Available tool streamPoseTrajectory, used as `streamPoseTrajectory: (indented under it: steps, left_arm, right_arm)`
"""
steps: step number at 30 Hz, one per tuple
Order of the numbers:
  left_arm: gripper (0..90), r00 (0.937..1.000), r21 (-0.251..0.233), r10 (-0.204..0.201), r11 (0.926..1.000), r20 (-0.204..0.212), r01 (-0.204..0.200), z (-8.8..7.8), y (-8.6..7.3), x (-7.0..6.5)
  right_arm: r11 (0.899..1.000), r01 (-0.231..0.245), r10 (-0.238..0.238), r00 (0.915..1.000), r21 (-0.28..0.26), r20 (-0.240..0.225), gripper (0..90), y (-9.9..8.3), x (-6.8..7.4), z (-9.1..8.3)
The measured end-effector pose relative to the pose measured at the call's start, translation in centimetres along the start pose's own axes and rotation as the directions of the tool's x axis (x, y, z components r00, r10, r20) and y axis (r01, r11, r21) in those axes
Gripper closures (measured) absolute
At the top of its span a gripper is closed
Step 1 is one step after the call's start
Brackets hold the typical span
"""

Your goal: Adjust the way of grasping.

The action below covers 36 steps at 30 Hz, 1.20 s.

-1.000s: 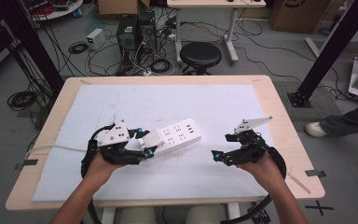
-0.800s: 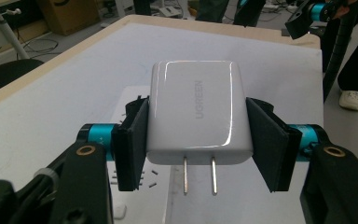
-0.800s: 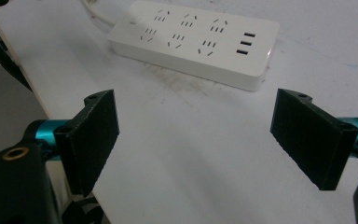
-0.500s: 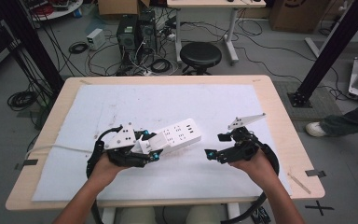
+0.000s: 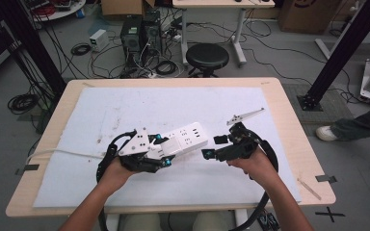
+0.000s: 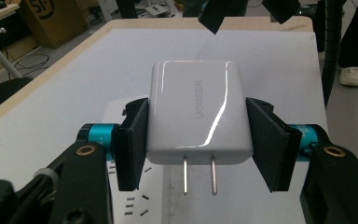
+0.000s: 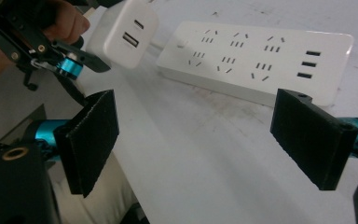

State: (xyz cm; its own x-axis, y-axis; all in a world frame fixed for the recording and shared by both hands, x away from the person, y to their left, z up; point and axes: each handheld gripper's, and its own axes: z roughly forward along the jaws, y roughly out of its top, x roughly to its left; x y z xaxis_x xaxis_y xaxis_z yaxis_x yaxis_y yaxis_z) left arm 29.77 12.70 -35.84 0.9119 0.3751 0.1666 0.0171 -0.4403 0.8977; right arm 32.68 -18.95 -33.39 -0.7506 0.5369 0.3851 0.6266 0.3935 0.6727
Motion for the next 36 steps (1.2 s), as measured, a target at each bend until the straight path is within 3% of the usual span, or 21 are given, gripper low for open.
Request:
streamPoseTrajectory:
  steps: [8,13,20,26,30,36]
  left_arm:
    - [42.6,0.9993,0.005,0.035,0.9994,0.013,-0.035,0.9,0.2,-0.2]
    - [42.6,0.9992,-0.001,0.036,0.9994,0.019,-0.036,1.5,0.4,-0.3]
    - [42.6,0.9984,-0.007,0.045,0.9990,0.034,-0.045,2.2,0.7,-0.3]
    - [42.6,0.9978,-0.015,0.051,0.9986,0.042,-0.050,2.6,1.1,-0.5]
    - [42.6,0.9972,-0.023,0.060,0.9980,0.044,-0.059,2.8,1.3,-0.7]
    - [42.6,0.9959,-0.028,0.069,0.9973,0.058,-0.068,3.2,1.6,-0.9]
  right_arm:
    - [0.997,-0.069,0.070,0.9938,0.020,-0.085,16.2,1.0,-0.4,1.1]
    - [0.995,-0.093,0.095,0.9913,0.021,-0.091,16.8,1.4,-0.6,1.5]
    - [0.991,-0.131,0.134,0.9818,0.028,-0.135,19.4,1.6,-1.0,1.8]
    - [0.985,-0.161,0.169,0.9668,0.054,-0.192,20.6,1.8,-1.0,2.6]
    - [0.983,-0.171,0.180,0.9549,0.059,-0.236,26.6,1.9,-0.9,3.3]
    - [0.981,-0.183,0.195,0.9464,0.071,-0.257,31.8,1.8,-0.9,3.7]
